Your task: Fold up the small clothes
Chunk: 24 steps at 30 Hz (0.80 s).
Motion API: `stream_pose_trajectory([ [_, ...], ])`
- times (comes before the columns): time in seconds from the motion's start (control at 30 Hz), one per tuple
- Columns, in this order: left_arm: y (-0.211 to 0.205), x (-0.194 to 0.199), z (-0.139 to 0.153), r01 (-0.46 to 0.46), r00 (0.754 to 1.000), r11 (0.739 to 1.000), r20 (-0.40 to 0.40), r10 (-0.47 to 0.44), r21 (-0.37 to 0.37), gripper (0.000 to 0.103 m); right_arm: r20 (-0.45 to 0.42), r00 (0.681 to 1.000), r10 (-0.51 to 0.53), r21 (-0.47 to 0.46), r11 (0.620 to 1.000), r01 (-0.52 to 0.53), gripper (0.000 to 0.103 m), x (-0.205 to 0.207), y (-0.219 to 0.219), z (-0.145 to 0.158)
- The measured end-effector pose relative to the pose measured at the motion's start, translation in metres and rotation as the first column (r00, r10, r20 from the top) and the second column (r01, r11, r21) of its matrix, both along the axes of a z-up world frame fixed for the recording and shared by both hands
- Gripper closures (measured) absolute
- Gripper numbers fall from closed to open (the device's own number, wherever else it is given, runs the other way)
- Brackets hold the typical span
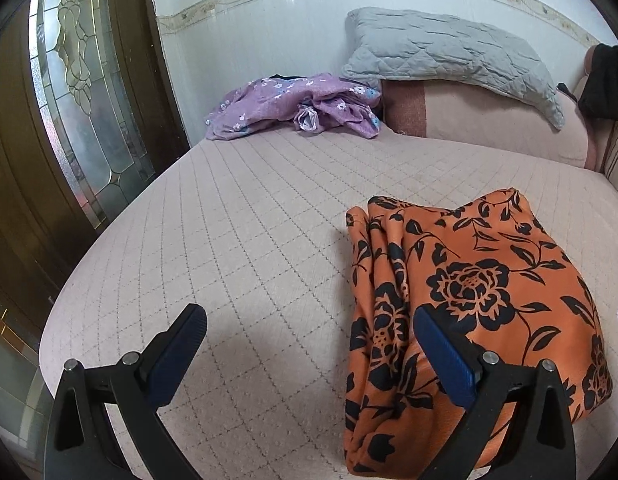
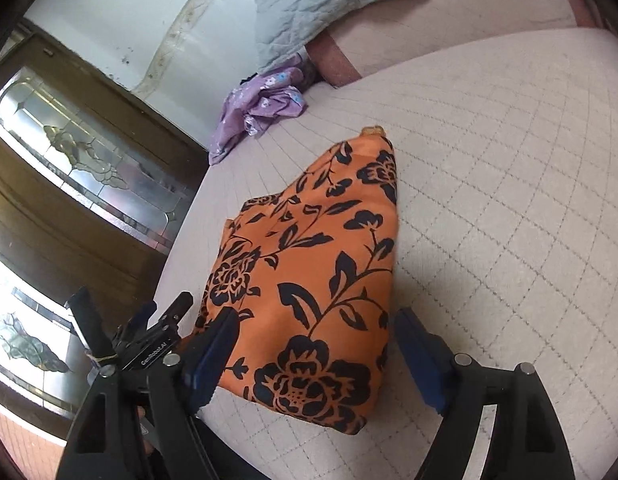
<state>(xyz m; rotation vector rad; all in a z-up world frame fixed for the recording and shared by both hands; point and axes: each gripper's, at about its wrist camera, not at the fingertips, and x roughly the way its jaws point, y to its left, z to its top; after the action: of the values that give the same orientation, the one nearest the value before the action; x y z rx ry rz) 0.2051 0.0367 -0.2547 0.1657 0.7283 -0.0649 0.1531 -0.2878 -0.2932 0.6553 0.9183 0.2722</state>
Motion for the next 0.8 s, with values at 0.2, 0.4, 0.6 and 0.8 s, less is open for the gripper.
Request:
stream_pose_trajectory([
  [0.2,-0.002,0.001,0.002,-0.008,1.0,1.0,-0.017,0.008,-0.012,0.0,0.004,1.0,-0.011,0.013,1.0,0.011,0.021,0.002,0.003,-0.003],
  [0.4,0.0,0.001,0.008,-0.032,0.999,0.999,-0.01,0.032,-0.03,0.0,0.007,0.999,-0.033,0.016,0.999,0.033,0.021,0.003,-0.001,-0.004],
  [0.6,0.003,0.008,0.006,-0.055,0.998,0.998,-0.022,0.055,-0.024,0.0,0.011,0.999,-0.052,0.02,0.998,0.052,0.021,0.005,-0.006,-0.006],
  [0.8,0.003,0.012,0.004,-0.061,0.998,0.998,-0.032,0.061,-0.024,0.0,0.012,0.999,-0.049,0.018,0.999,0.048,0.021,0.009,-0.005,-0.007],
])
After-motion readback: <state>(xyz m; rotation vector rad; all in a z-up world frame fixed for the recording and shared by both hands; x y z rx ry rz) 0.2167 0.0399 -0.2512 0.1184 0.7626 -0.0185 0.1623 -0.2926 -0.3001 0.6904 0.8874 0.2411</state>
